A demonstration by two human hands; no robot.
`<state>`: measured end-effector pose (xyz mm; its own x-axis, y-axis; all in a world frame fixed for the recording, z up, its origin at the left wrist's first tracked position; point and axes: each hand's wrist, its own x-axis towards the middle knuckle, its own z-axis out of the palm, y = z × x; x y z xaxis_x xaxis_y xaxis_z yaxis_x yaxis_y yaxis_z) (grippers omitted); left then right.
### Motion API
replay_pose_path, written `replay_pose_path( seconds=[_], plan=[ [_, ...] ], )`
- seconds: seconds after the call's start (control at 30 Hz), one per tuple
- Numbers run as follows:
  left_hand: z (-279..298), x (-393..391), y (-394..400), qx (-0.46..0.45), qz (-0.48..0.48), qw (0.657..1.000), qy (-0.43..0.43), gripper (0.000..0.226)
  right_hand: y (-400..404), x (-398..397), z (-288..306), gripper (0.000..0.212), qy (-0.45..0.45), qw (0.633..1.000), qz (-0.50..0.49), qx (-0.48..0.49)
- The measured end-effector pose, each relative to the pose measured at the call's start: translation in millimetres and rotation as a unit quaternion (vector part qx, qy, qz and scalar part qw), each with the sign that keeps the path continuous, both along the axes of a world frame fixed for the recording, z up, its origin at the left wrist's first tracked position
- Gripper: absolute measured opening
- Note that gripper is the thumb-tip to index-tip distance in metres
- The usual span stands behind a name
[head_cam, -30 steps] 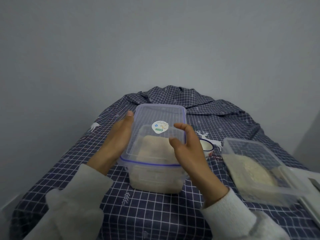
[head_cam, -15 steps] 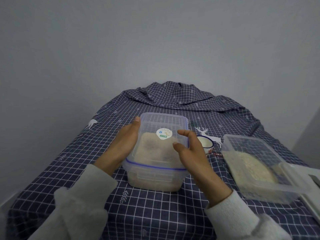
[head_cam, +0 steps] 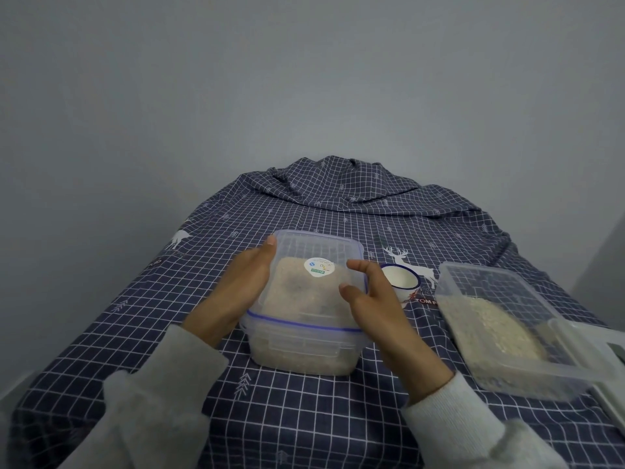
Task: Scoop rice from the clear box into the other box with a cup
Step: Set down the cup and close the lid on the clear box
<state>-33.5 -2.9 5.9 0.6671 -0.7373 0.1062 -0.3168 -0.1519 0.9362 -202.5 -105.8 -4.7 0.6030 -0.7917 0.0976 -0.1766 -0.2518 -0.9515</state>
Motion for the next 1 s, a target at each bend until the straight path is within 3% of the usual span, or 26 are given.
replay_pose_path(
  seconds=[0.13, 0.27, 0.47, 0.63, 1.0],
  plan=[
    [-1.1, -3.0, 2.9, 0.001, 0.009, 1.000, 0.006, 0.054, -0.6, -0.1, -2.7, 0.038, 0.009, 1.000, 0.003, -0.007],
    [-3.1, -8.6, 6.5, 0.008, 0.026, 1.000, -0.001, 0.034, 1.2, -3.3, -7.7, 0.043, 0.030, 0.999, 0.001, -0.028],
    [-11.6, -7.8, 11.3, -0.001, 0.006, 1.000, 0.012, 0.021, 3.0, -4.7, -12.4, 0.042, 0.041, 0.997, 0.001, -0.061],
    [-10.5, -12.6, 13.8, 0.010, 0.023, 1.000, 0.009, 0.035, 2.9, -3.9, -13.7, 0.042, 0.047, 0.996, 0.007, -0.072],
    [-5.9, -18.9, 17.4, 0.021, 0.022, 1.000, 0.005, 0.037, 1.3, -7.1, -17.5, 0.045, 0.058, 0.993, 0.006, -0.105]
  ],
)
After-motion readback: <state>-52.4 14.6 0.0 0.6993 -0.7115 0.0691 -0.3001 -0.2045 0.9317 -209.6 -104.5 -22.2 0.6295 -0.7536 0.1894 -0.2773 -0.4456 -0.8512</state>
